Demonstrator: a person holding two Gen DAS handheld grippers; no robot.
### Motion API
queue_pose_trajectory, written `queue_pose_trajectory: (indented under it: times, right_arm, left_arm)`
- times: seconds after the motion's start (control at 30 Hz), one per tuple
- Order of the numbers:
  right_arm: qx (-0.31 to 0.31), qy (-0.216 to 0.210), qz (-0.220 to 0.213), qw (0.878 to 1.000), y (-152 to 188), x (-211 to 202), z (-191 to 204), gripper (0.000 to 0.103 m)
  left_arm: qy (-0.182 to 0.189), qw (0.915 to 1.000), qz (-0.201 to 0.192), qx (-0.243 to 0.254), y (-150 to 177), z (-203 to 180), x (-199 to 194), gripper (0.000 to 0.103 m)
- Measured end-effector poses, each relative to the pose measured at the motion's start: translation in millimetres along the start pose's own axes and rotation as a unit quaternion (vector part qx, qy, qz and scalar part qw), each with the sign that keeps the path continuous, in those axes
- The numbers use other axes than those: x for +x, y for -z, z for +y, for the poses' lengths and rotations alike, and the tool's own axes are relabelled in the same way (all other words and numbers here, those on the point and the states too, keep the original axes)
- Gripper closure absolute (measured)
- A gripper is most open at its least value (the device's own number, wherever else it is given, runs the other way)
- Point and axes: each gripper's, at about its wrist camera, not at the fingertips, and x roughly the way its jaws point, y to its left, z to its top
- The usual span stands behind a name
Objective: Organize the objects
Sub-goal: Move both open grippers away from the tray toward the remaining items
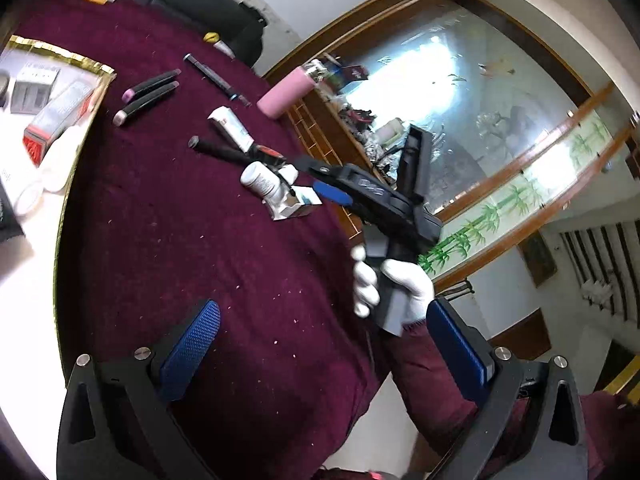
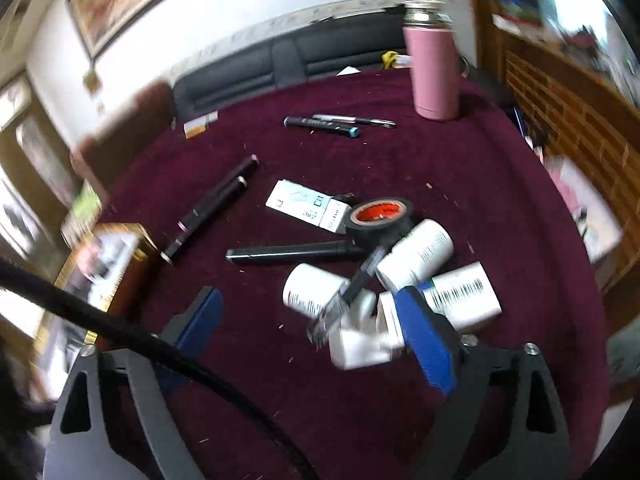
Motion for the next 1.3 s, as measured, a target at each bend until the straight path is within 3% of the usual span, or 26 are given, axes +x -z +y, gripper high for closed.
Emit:
queue_pose_trajectory:
  times: [0.07, 0.13, 0.23, 0.3, 0.37, 0.5, 0.6, 0.63, 0.77, 0.83, 0.97, 1.07, 1.13, 1.3]
  right_arm:
    - [-0.006, 0.019, 0.022, 1.000, -5.4, 18.7, 3.7, 0.018]
    - [0.004, 0.008, 0.043, 0.999, -0.5, 28.5, -0.8, 0.023]
    - [0.015, -0.073, 0.092, 0.993, 11.3, 37.5, 2.4, 0.031]
    - [-0.010, -0.100, 0.096, 0.990, 21.3, 28.7, 14.3, 0.031]
    - [0.004, -0.124, 0.085, 0.989, 28.8, 20.4, 14.6, 0.031]
    - [0.032, -0.109, 0.036, 0.993, 36.0, 9.9, 3.0, 0.031]
    - [0.081, -0.128, 0.026, 0.988, 44.7, 11.4, -13.8, 0.031]
    - [0.094, -0.129, 0.027, 0.987, 41.2, 14.8, -16.2, 0.031]
    - [0.184, -0.167, 0.011, 0.969, 60.6, 2.5, -46.7, 0.031]
    - [0.208, -0.170, -0.013, 0.963, 64.6, -7.2, -55.9, 0.031]
    - [0.252, -0.168, -0.033, 0.952, 68.9, -11.9, -75.1, 0.028]
    - [0.265, -0.174, -0.027, 0.948, 67.2, -6.1, -78.0, 0.028]
    - [0.269, -0.175, -0.032, 0.947, 66.2, -7.3, -79.2, 0.028]
    - [0.277, -0.182, -0.032, 0.943, 65.6, -7.5, -83.7, 0.028]
  left_arm:
    - [0.000, 0.9999, -0.011, -0.009, -2.4, 2.9, -8.8, 0.003]
    - [-0.006, 0.9995, -0.027, -0.012, -6.3, 4.3, -16.3, 0.002]
    - [-0.021, 0.9989, -0.040, -0.004, -11.5, 5.2, -17.9, 0.002]
    - [-0.031, 0.9986, -0.044, 0.003, -15.2, 4.8, -18.3, 0.002]
    - [-0.042, 0.9980, -0.047, 0.012, -21.5, 4.4, -17.1, 0.002]
    - [-0.076, 0.9953, -0.044, 0.041, -38.0, 2.3, -6.5, 0.003]
    - [-0.117, 0.9882, -0.041, 0.090, -57.0, -8.7, 8.3, 0.003]
    - [-0.128, 0.9843, -0.042, 0.115, -63.7, -14.1, 14.1, 0.003]
    - [-0.174, 0.9553, -0.033, 0.237, -97.0, -35.9, 52.2, 0.003]
    - [-0.200, 0.9398, -0.011, 0.277, -111.0, -35.4, 78.2, 0.003]
    - [-0.258, 0.9000, 0.077, 0.343, -133.9, -17.7, 148.4, 0.006]
    - [-0.285, 0.8705, 0.151, 0.372, -139.2, 1.2, 193.3, 0.033]
    - [-0.281, 0.8665, 0.193, 0.365, -139.2, 17.0, 212.2, 0.059]
    - [-0.275, 0.8561, 0.242, 0.365, -138.4, 40.6, 245.6, 0.060]
